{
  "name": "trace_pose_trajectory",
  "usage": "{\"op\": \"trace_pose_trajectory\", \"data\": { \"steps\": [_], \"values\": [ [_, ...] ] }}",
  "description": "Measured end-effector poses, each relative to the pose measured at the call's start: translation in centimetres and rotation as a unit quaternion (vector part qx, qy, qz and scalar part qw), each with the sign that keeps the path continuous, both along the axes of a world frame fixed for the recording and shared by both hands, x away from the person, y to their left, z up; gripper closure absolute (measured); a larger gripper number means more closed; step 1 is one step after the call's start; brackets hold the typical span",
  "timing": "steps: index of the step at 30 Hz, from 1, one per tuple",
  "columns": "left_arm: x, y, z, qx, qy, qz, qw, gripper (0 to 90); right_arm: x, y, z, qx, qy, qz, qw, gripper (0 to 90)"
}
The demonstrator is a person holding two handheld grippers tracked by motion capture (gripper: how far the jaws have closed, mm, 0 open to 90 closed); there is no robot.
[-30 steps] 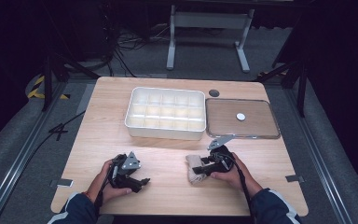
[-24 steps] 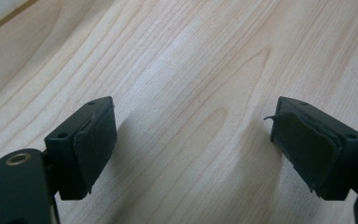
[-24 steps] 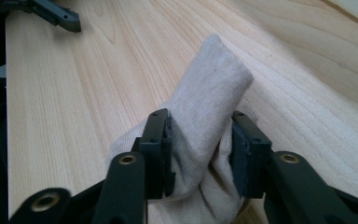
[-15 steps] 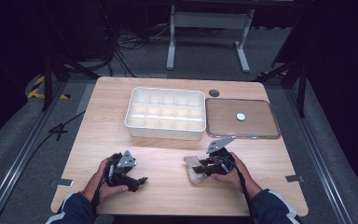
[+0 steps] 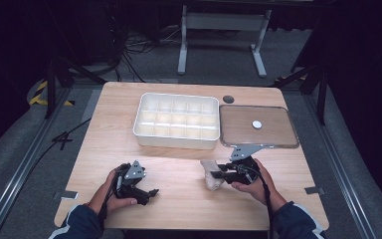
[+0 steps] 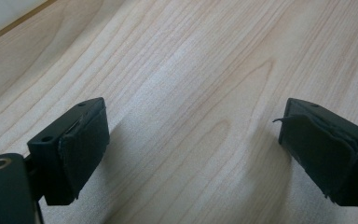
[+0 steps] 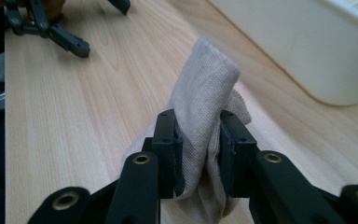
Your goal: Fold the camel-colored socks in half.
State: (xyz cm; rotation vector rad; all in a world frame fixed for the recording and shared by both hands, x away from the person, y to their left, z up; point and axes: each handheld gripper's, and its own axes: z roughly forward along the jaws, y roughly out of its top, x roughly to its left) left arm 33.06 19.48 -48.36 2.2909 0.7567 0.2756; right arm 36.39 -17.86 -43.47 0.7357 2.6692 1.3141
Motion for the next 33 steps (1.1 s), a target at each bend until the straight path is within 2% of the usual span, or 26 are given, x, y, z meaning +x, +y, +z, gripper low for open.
{"op": "trace_pose_trajectory", "data": {
  "steps": [7,16,20,24,33],
  "values": [
    [0.1,0.0,0.0,0.003,0.0,-0.001,1.0,7.7,0.1,-1.0,0.9,0.016,-0.025,-0.013,0.9995,71.4],
    [0.3,-0.2,0.0,0.004,0.002,-0.002,1.0,6.0,0.1,-2.3,1.9,0.023,-0.055,-0.042,0.9974,71.4],
    [0.4,-0.2,0.0,0.003,0.002,-0.006,1.0,6.0,0.4,-3.1,2.4,0.031,-0.065,-0.06,0.9956,71.4],
    [0.4,-0.2,0.0,0.004,0.001,-0.006,1.0,6.0,0.6,-4.0,3.1,0.04,-0.081,-0.082,0.9925,71.5],
    [0.4,-0.2,0.0,0.005,0.0,-0.008,0.9999,6.0,0.5,-5.4,3.6,0.049,-0.094,-0.111,0.9882,71.5]
  ]
}}
